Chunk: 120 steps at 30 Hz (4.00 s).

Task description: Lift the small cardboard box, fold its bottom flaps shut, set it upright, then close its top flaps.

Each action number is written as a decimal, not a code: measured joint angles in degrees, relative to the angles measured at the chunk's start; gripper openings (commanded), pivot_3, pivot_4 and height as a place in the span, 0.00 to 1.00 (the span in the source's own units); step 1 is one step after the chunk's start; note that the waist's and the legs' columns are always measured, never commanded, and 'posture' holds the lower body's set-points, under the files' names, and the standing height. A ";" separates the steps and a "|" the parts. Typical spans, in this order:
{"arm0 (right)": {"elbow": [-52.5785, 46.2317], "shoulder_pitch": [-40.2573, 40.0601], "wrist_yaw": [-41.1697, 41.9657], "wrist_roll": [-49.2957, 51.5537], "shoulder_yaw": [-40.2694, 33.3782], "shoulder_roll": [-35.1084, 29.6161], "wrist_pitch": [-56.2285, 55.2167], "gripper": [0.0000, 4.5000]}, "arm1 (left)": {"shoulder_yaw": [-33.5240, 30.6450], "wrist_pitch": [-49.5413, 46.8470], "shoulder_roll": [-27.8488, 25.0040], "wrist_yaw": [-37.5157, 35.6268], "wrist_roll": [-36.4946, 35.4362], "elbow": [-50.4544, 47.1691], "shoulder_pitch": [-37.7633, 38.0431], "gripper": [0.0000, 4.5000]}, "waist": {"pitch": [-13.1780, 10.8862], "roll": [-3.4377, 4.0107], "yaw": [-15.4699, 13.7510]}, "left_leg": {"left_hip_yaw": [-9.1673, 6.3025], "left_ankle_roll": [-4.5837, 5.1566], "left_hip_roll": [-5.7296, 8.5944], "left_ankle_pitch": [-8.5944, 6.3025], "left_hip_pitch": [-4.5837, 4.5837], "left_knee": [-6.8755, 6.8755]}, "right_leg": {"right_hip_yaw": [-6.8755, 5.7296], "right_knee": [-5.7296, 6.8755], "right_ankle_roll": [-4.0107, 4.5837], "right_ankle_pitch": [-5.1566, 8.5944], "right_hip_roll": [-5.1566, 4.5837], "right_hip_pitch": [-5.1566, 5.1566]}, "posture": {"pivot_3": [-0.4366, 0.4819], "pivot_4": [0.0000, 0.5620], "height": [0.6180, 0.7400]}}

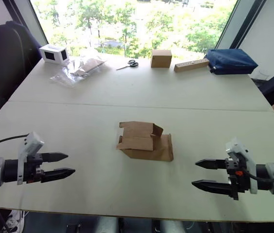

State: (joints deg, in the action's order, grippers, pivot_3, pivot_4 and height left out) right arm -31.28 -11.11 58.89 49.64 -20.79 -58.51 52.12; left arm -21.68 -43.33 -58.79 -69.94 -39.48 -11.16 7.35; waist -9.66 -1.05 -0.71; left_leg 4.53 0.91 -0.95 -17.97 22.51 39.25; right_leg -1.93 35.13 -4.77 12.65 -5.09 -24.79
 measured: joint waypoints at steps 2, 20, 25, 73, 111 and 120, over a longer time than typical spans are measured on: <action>0.00 0.03 -0.01 0.00 0.04 0.00 0.00 0.99 | 0.00 0.00 0.00 -0.07 -0.02 0.00 -0.12 0.99 | 0.00 0.00 0.00 | 0.00 0.00 0.00 0.00 0.00 0.00 | 0.00 0.00 0.00 0.00 0.00 0.00 | 0.48 0.27 1.00; 0.15 0.81 -1.22 -1.32 1.25 1.16 -1.29 0.99 | -0.18 -2.43 0.22 1.29 -2.43 0.09 -1.01 0.99 | 0.00 0.00 0.00 | 0.00 0.00 0.00 0.00 0.00 0.00 | 0.00 0.00 0.00 0.00 0.00 0.00 | 0.48 0.27 1.00; 0.56 2.32 -3.53 -4.59 2.52 1.16 -2.47 0.99 | -0.21 -1.71 0.90 4.23 -1.22 0.32 -3.07 0.99 | 0.00 0.00 -0.02 | 0.00 0.00 0.01 0.00 -0.01 0.00 | 0.00 0.02 0.00 0.00 0.00 0.02 | 0.48 0.27 1.00; -26.93 5.57 -33.30 -4.34 4.46 1.38 4.33 0.99 | 32.14 -29.60 30.03 -1.53 2.77 45.07 -58.25 0.99 | 0.01 -0.24 -0.02 | -0.13 0.02 0.11 0.03 -0.06 0.12 | 0.04 0.14 -0.18 -0.08 0.12 0.17 | 0.48 0.27 1.00; -12.12 21.36 -56.44 19.28 -3.90 24.71 -2.53 0.67 | 22.24 -13.38 28.86 -2.66 3.88 28.63 -58.68 0.00 | 0.00 -0.24 0.10 | -0.13 0.01 0.05 0.04 -0.08 0.13 | 0.05 0.20 -0.23 -0.13 0.09 0.17 | 0.48 0.27 1.00; -1.57 37.65 -64.12 11.67 5.91 32.98 -8.86 0.01 | 20.49 -7.19 28.70 2.08 4.21 21.60 -60.56 0.00 | -0.01 -0.19 0.06 | -0.13 0.03 0.09 0.03 -0.01 0.12 | 0.04 0.18 -0.28 -0.16 0.10 0.16 | 0.48 0.27 1.00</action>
State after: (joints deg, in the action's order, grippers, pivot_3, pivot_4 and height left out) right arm -32.85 26.53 -5.23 61.32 -14.89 -25.53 43.26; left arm -1.18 -50.53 -30.09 -67.86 -35.27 10.44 -53.22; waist -9.67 -1.23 -0.65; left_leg 4.40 0.94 -0.86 -17.94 22.50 39.37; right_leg -1.89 35.32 -5.05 12.50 -4.99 -24.64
